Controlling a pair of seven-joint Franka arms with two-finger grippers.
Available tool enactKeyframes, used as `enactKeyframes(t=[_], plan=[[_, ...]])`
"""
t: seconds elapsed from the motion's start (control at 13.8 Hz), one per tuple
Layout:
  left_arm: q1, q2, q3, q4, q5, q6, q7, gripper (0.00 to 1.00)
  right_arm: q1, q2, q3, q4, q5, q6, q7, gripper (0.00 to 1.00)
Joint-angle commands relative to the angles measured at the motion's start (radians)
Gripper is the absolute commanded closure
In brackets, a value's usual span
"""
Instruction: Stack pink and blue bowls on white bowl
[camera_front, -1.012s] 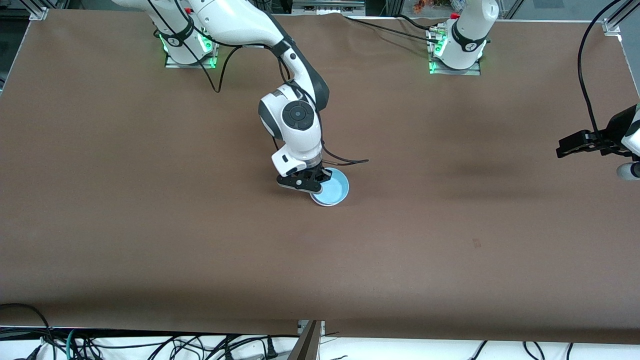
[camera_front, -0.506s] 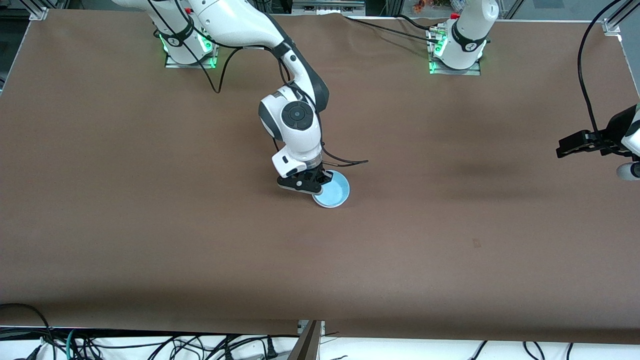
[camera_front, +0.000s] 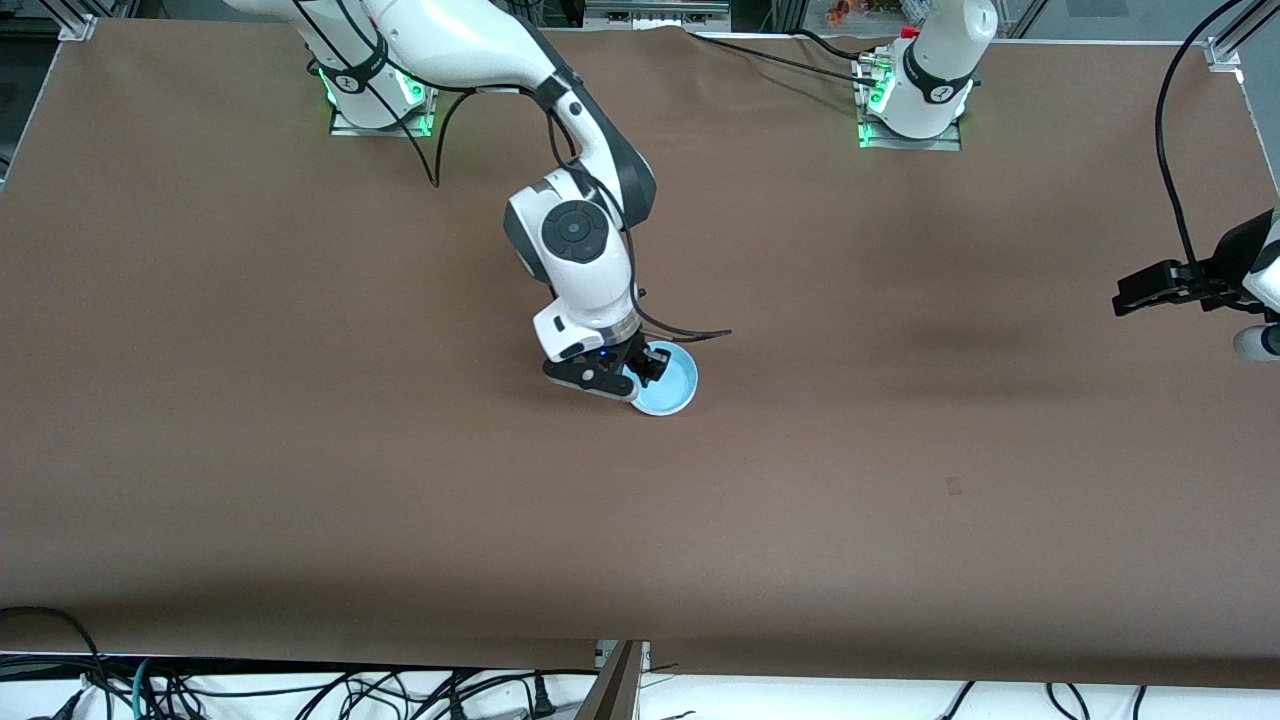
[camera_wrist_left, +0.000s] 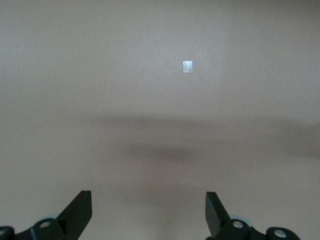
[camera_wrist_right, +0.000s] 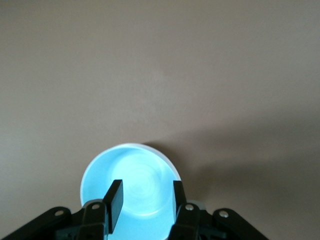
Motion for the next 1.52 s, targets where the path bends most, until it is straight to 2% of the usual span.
enactKeyframes(t=[0.0, 0.14, 0.29, 0.43, 0.51, 0.58, 0.65, 0.87, 1.08, 1.16, 1.45], plan=[[0.002, 0.015, -0.001, 0.035, 0.003, -0.017, 0.014, 0.00, -0.060, -0.041, 0.012, 0.110, 0.019, -0.214, -0.060, 0.52], [0.002, 0.015, -0.001, 0.035, 0.003, -0.017, 0.014, 0.00, -0.124, -0.098, 0.014, 0.177, 0.048, -0.374, -0.137, 0.52], [0.002, 0.015, -0.001, 0.035, 0.003, -0.017, 0.015, 0.00, -0.202, -0.189, 0.009, 0.190, 0.072, -0.521, -0.247, 0.52], [0.002, 0.015, -0.001, 0.035, 0.005, -0.017, 0.015, 0.00, -0.287, -0.268, 0.003, 0.190, 0.070, -0.659, -0.376, 0.44], [0.002, 0.015, -0.001, 0.033, 0.005, -0.017, 0.015, 0.00, -0.334, -0.308, 0.003, 0.190, 0.066, -0.725, -0.434, 0.30], [0.002, 0.015, -0.001, 0.033, 0.003, -0.017, 0.015, 0.00, -0.373, -0.343, -0.003, 0.190, 0.056, -0.784, -0.486, 0.03], [0.002, 0.015, -0.001, 0.035, 0.005, -0.017, 0.015, 0.00, -0.393, -0.375, -0.039, 0.190, 0.038, -0.836, -0.558, 0.01], [0.004, 0.015, 0.001, 0.033, 0.003, -0.017, 0.017, 0.00, -0.396, -0.403, -0.203, 0.190, 0.016, -0.973, -0.735, 0.01], [0.004, 0.015, 0.001, 0.035, 0.005, -0.017, 0.019, 0.00, -0.404, -0.402, -0.355, 0.190, 0.021, -0.962, -0.796, 0.01], [0.004, 0.015, 0.001, 0.033, 0.005, -0.017, 0.017, 0.00, -0.416, -0.396, -0.389, 0.190, 0.026, -0.941, -0.821, 0.01], [0.007, 0.015, 0.001, 0.033, 0.005, -0.017, 0.019, 0.00, -0.454, -0.376, -0.390, 0.187, 0.021, -0.827, -0.856, 0.01]])
